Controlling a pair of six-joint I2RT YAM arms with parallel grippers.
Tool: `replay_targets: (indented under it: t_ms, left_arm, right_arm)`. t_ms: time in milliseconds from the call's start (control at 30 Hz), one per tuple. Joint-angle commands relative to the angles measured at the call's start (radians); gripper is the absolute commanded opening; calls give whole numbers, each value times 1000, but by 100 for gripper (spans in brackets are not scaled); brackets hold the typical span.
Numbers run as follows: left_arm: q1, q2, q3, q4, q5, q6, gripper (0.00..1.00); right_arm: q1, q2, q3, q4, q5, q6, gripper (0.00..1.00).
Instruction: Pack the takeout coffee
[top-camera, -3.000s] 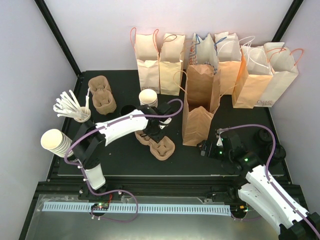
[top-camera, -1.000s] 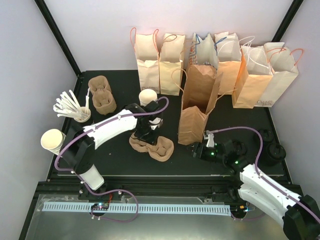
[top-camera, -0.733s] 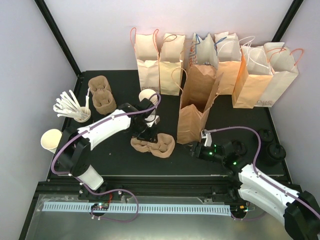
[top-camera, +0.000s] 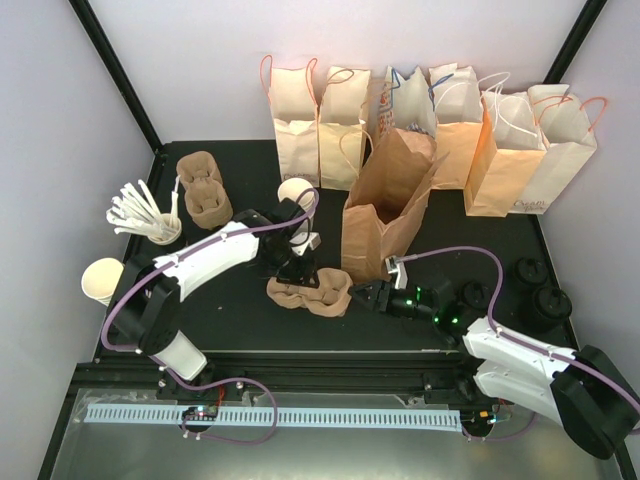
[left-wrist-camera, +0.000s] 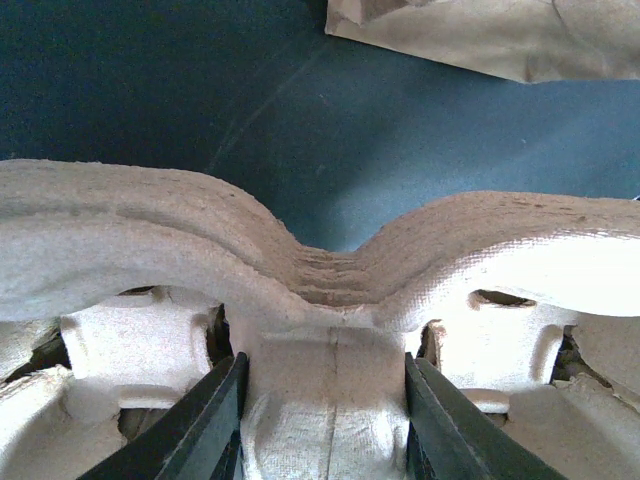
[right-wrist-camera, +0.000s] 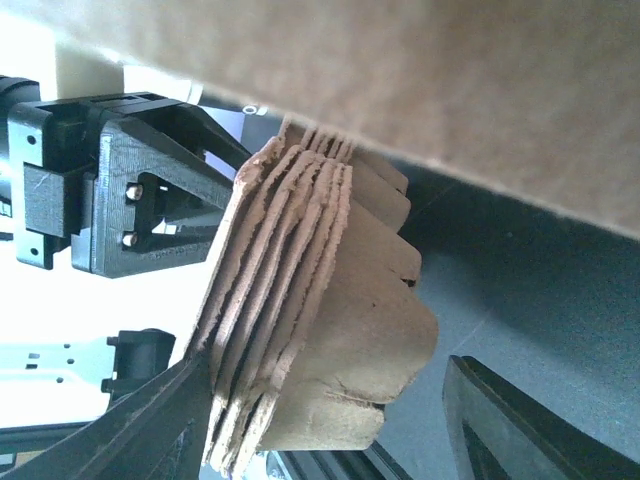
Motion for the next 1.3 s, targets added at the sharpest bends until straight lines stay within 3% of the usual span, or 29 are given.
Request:
replay_targets:
  t_ms: [0,933,1267]
  left_arm:
    - [6,-38,0,28,43,9,30]
    - [38,-84,-48,82,141,-8,31]
    - [52,-95,-52,79,160,-5,33]
  right_arm:
    - [11,-19,11,54,4,12,66]
    - [27,22,25,-16,40,11,66]
    - [28,14,38,-157,85,-37,66]
